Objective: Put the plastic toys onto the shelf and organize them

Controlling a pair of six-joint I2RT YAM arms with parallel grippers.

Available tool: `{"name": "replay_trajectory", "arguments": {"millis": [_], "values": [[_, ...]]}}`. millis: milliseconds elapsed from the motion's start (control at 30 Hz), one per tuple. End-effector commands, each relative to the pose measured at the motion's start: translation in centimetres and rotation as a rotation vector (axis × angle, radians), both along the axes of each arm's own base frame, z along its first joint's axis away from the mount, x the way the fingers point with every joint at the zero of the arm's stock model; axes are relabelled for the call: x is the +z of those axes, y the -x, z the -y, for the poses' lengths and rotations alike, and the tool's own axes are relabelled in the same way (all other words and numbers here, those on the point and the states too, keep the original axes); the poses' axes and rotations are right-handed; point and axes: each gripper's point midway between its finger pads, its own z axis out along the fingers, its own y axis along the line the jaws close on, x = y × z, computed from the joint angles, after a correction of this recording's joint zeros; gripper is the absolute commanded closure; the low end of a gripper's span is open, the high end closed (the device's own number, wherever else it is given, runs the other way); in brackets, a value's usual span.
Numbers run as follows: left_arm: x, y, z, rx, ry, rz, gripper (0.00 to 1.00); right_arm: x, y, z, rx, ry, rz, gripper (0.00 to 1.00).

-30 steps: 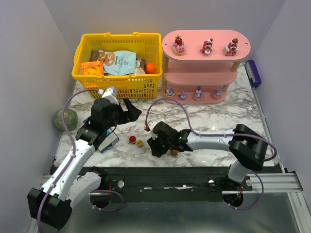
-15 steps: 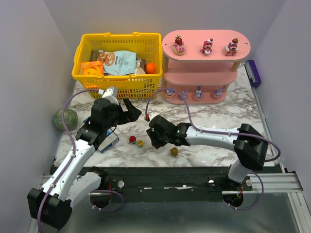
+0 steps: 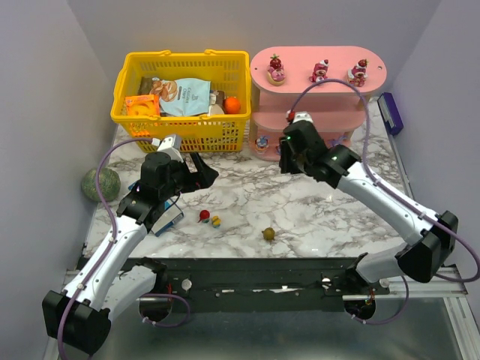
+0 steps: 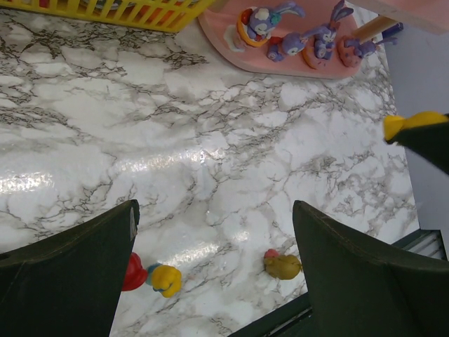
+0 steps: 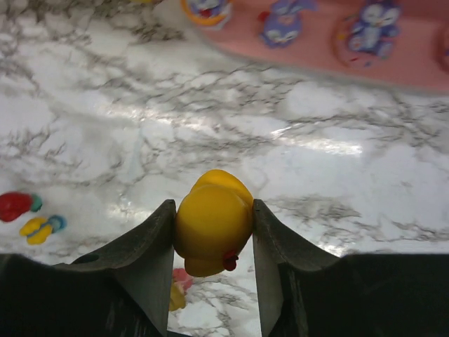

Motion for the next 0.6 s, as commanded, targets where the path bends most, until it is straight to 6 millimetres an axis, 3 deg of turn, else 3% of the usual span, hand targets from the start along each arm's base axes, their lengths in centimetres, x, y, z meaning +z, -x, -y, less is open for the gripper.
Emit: {"name": "replay_trajectory", "arguments": {"millis": [0, 167, 267, 567], "values": [[0.2, 0.1, -0.3, 0.007, -0.006, 0.015, 0.01, 3.7, -1.8, 6.0, -0.12, 0.06, 0.074, 0.87], [0.4, -0.1, -0.3, 0.004, -0.009, 0.017, 0.01, 5.6, -4.9, 8.3, -0.169, 0.077, 0.132, 0.85], [0.4, -0.1, -0.3, 0.004, -0.009, 0.017, 0.01, 6.6, -6.9, 8.4, -0.169, 0.056, 0.17, 0.85], [0.5, -0.3, -0.3, 0.007, -0.014, 0.014, 0.01, 6.8, -11.8, 6.1, -0.149, 0.044, 0.205, 0.85]]}}
